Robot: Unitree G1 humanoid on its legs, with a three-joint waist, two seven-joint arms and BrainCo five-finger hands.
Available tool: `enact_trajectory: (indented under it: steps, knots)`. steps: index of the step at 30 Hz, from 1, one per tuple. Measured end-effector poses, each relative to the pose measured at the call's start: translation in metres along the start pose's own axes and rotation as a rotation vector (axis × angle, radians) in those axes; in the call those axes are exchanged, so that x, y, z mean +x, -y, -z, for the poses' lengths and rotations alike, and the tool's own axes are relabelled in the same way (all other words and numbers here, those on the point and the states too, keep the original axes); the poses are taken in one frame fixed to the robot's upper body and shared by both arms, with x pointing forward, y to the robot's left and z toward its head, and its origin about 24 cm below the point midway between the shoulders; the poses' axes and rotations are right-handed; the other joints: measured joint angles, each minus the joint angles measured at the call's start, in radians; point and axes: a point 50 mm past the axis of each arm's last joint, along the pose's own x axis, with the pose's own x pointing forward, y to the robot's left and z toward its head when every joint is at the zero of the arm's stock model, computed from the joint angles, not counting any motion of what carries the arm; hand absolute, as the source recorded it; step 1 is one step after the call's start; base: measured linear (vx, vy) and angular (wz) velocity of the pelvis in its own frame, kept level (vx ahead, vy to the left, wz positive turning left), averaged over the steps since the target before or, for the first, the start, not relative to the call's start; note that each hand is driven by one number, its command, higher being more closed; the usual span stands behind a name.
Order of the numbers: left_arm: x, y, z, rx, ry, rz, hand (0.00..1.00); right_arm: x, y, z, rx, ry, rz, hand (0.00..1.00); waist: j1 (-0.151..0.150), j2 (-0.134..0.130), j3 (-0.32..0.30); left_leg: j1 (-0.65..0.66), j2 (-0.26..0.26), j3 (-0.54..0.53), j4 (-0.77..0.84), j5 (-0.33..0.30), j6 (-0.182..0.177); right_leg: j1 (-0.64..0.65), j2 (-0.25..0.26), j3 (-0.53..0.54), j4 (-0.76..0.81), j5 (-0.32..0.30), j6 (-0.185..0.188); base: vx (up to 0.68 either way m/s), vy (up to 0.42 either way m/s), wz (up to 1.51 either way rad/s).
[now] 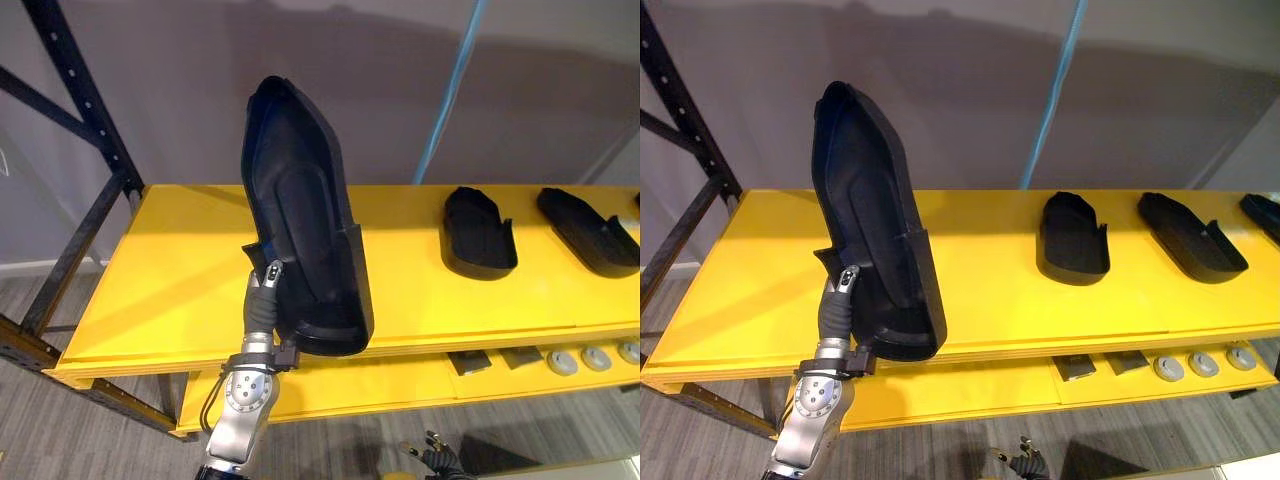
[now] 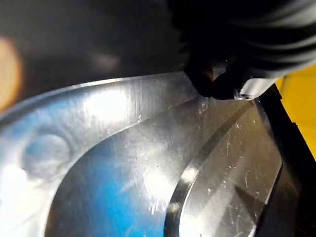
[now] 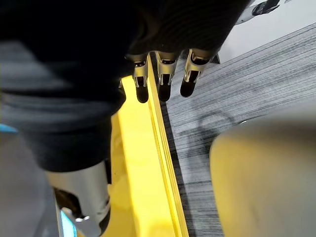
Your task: Walk over and take plastic housings, then place them on the shelf
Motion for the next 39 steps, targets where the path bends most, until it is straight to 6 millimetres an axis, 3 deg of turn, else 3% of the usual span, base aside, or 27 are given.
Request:
enact_trajectory:
  steps: [4, 9, 17, 23, 26, 30, 32, 39]
  knots:
    - [0.011, 0.002, -0.002, 0.024, 0.01, 0.008, 1.0, -0.003, 0.011, 0.008, 0.032, -0.021, 0.036, 0.0, -0.007, 0.002, -0.001, 0.049, -0.003, -0.023, -0.101, 0.069, -0.016, 0.031, 0.011, -0.015, -0.012, 0.001, -0.01, 0.12, -0.116, 0.2]
    - [0.024, -0.005, -0.003, 0.056, 0.019, -0.017, 1.0, -0.007, 0.015, 0.017, 0.046, -0.044, 0.051, 0.0, -0.01, 0.004, -0.009, 0.113, -0.006, -0.021, -0.174, 0.092, -0.019, 0.092, 0.018, -0.007, -0.076, 0.016, -0.029, 0.12, -0.004, 0.04]
    - [0.051, -0.047, 0.019, 0.332, -0.1, -0.112, 1.0, -0.007, 0.014, 0.022, 0.044, -0.065, 0.041, 0.0, -0.022, 0.005, -0.02, 0.199, 0.005, 0.009, -0.34, 0.199, -0.018, 0.155, 0.046, -0.006, -0.218, 0.143, -0.047, 0.04, 0.036, -0.04]
    - [0.072, -0.072, 0.018, 0.429, -0.144, -0.184, 1.0, -0.008, 0.014, 0.023, 0.043, -0.068, 0.033, 0.0, -0.026, 0.007, -0.02, 0.2, 0.0, 0.038, -0.371, 0.245, -0.014, 0.162, 0.044, -0.004, -0.294, 0.213, -0.049, -0.07, 0.042, -0.11]
    - [0.079, -0.084, 0.02, 0.47, -0.174, -0.226, 1.0, -0.008, 0.014, 0.024, 0.042, -0.07, 0.033, 0.0, -0.03, 0.009, -0.019, 0.199, -0.003, 0.048, -0.379, 0.253, -0.013, 0.156, 0.041, -0.003, -0.306, 0.216, -0.049, -0.15, 0.019, -0.12]
    - [0.083, -0.095, 0.025, 0.512, -0.227, -0.261, 1.0, -0.008, 0.014, 0.023, 0.04, -0.068, 0.025, 0.0, -0.034, 0.01, -0.019, 0.197, -0.005, 0.063, -0.422, 0.27, -0.013, 0.131, 0.044, -0.003, -0.324, 0.216, -0.049, -0.18, -0.008, -0.15]
    - [0.079, -0.102, 0.034, 0.525, -0.282, -0.281, 1.0, -0.009, 0.015, 0.025, 0.038, -0.072, 0.026, 0.0, -0.05, 0.015, -0.016, 0.196, -0.007, 0.062, -0.455, 0.293, -0.014, 0.118, 0.045, -0.005, -0.333, 0.225, -0.039, -0.22, -0.008, -0.04]
    - [0.065, -0.123, 0.058, 0.526, -0.446, -0.346, 1.0, -0.019, 0.022, 0.044, 0.021, -0.114, 0.039, 0.0, -0.072, 0.022, -0.011, 0.185, -0.011, 0.073, -0.499, 0.312, -0.015, 0.079, 0.062, 0.043, -0.338, 0.223, -0.034, -0.15, 0.006, -0.06]
